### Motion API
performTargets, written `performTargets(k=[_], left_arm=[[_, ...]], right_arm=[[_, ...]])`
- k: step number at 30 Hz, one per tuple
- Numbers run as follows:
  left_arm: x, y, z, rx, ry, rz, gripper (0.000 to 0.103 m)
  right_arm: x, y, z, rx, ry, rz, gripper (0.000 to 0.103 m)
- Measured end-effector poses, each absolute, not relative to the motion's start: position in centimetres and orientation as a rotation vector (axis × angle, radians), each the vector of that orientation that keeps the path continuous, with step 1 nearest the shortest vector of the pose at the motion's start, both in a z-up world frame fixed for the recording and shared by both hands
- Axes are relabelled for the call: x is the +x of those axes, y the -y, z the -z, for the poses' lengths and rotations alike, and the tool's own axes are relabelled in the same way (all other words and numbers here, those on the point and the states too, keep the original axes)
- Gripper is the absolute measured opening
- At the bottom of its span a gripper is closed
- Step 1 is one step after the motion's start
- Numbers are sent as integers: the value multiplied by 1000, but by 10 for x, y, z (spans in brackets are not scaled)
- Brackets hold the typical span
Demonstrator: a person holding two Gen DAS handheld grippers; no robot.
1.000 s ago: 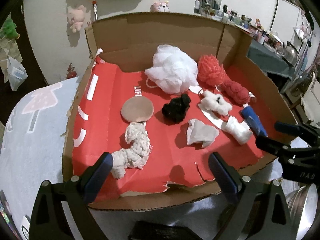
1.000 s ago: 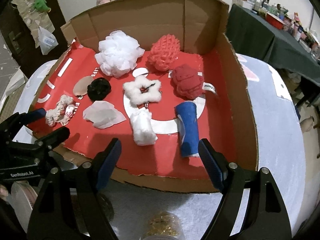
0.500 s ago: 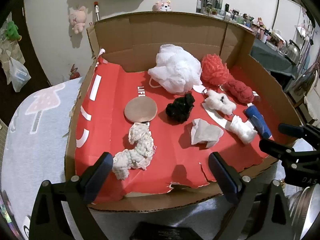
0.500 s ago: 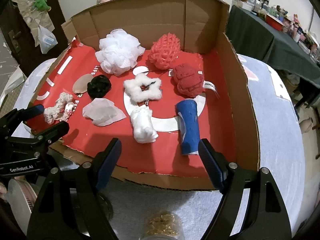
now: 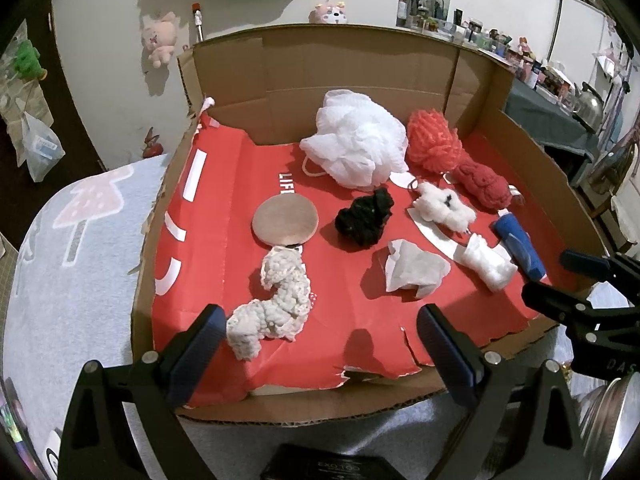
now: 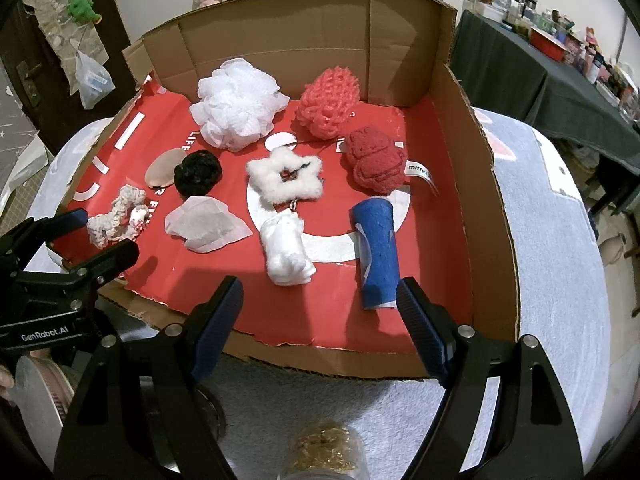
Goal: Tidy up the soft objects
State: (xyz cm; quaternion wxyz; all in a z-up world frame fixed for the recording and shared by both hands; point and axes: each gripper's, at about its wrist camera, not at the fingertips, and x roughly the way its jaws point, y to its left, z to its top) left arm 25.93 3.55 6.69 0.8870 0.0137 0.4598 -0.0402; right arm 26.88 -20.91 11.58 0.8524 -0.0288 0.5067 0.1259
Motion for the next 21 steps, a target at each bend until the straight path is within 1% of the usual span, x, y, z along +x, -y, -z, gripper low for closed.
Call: performTargets(k=[21], left_arm=[[259, -37, -67, 23, -950, 76, 98]], right_arm=[[269, 209, -116, -57, -1066, -262, 79]])
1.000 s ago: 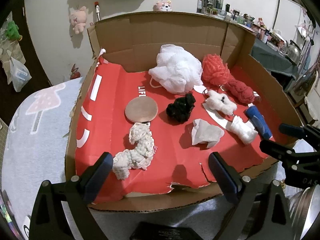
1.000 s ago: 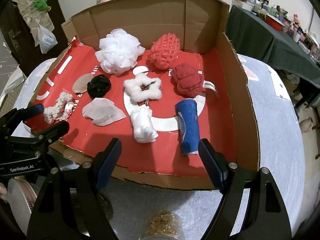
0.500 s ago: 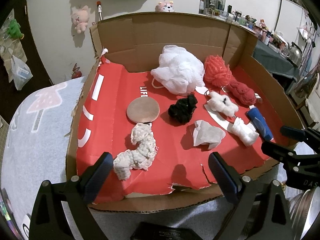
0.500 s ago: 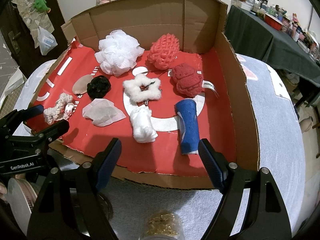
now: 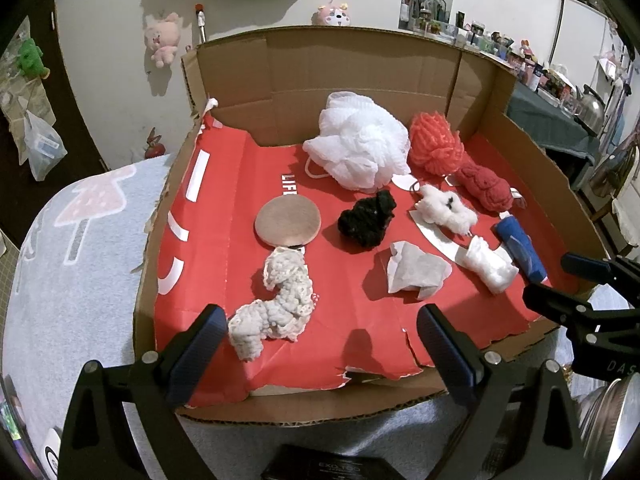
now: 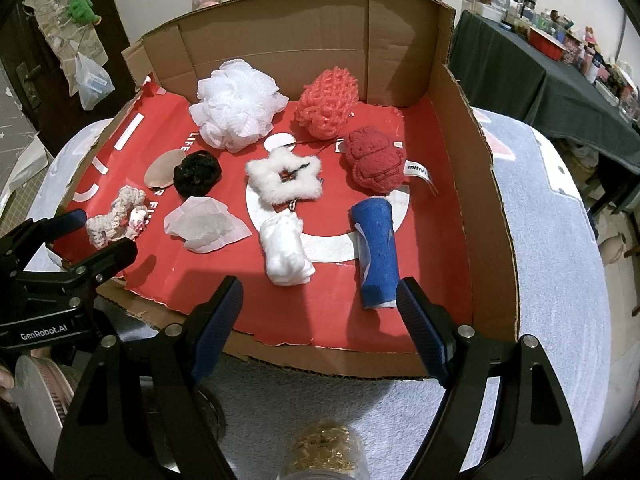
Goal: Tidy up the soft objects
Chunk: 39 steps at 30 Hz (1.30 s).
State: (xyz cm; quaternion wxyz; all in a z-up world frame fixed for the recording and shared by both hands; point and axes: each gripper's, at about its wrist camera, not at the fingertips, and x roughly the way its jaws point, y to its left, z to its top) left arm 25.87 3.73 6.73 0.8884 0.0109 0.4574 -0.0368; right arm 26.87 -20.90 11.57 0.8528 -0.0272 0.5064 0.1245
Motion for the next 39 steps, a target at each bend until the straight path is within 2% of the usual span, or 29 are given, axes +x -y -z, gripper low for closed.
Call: performTargets(k=[39], left_arm=[[258, -41, -74, 8, -972, 79, 98]], right_arm=[[267, 212, -123, -52, -1045, -267, 79]])
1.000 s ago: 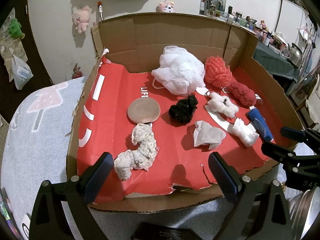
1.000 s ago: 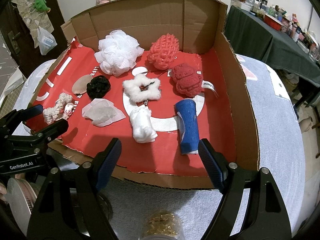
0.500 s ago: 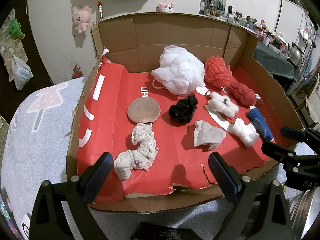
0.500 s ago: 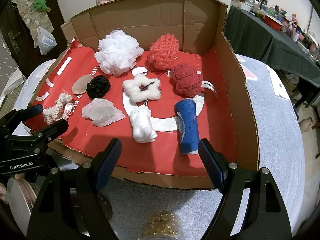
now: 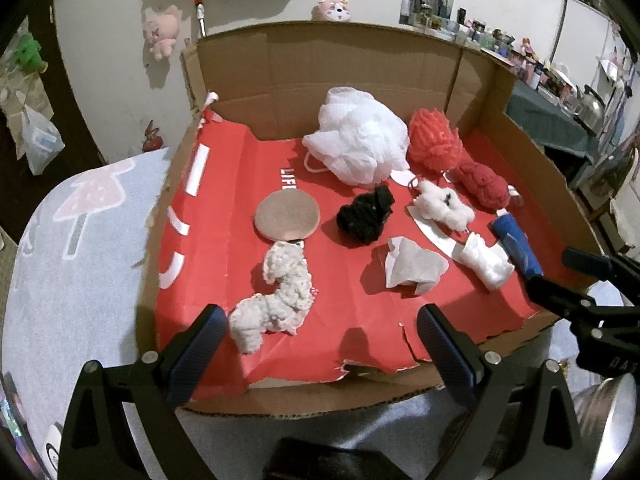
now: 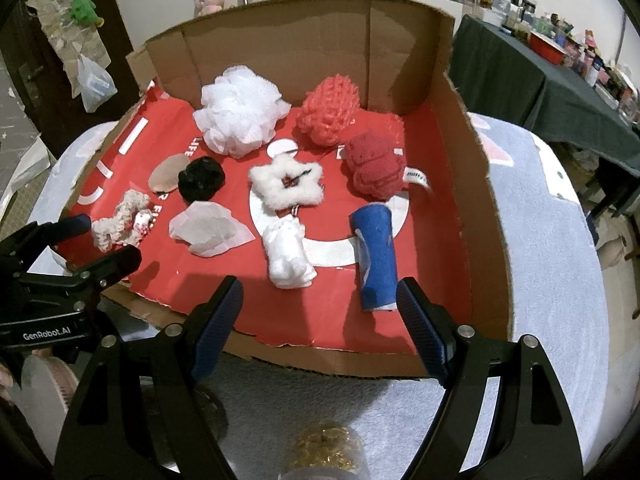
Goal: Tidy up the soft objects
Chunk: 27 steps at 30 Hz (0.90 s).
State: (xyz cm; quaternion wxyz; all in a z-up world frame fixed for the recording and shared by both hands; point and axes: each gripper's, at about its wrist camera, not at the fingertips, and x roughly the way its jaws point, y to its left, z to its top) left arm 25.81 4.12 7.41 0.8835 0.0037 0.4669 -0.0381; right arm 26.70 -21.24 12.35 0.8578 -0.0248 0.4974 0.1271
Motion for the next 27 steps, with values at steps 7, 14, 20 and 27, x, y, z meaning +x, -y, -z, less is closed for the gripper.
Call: performTargets(k=[7, 14, 20, 27], left_arm=[[231, -55, -116, -18, -852, 64, 103], [166, -54, -146, -39, -723, 73, 103], [111, -41, -136, -41, -659, 88, 103], [81, -26, -96, -39, -657, 89, 103]], right_arm=[[249, 223, -164, -59, -944, -236, 79], [193, 237, -207, -42, -808, -254, 89], [130, 242, -213, -37, -703, -259, 99], [87, 238, -171, -38, -685, -246, 99]])
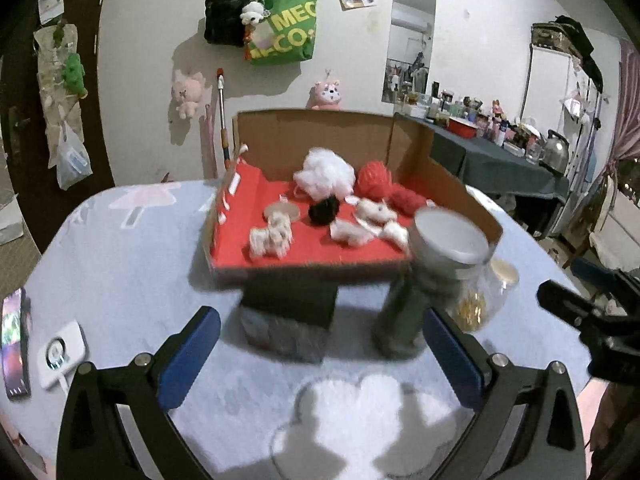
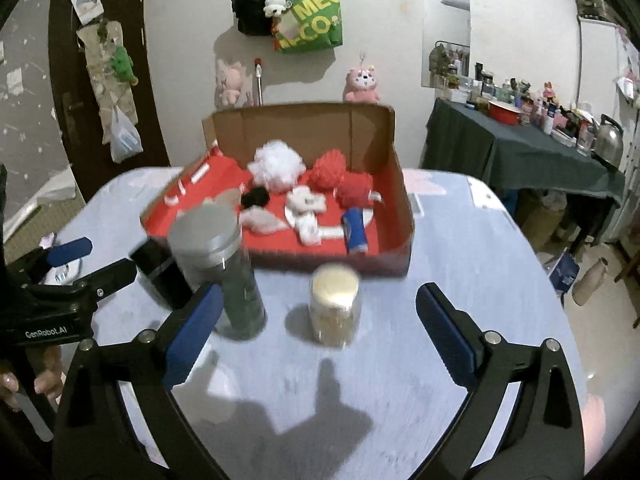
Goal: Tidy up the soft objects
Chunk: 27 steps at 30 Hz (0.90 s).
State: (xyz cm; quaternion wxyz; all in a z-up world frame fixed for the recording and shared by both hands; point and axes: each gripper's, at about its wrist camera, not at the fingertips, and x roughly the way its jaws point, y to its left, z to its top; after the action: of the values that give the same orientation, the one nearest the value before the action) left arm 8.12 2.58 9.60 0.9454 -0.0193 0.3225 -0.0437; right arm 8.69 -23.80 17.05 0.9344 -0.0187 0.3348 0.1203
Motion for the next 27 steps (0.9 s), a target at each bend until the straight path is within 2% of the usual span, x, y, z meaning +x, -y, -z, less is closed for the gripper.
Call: performTargets(k=[13, 27], left_arm=[[80, -14, -21, -21, -795, 58, 103], [79, -12, -3, 2, -817, 23, 103]], right_arm=[[80, 234, -80, -23, -845, -212, 99], [83, 235, -63, -47, -855, -152, 99]])
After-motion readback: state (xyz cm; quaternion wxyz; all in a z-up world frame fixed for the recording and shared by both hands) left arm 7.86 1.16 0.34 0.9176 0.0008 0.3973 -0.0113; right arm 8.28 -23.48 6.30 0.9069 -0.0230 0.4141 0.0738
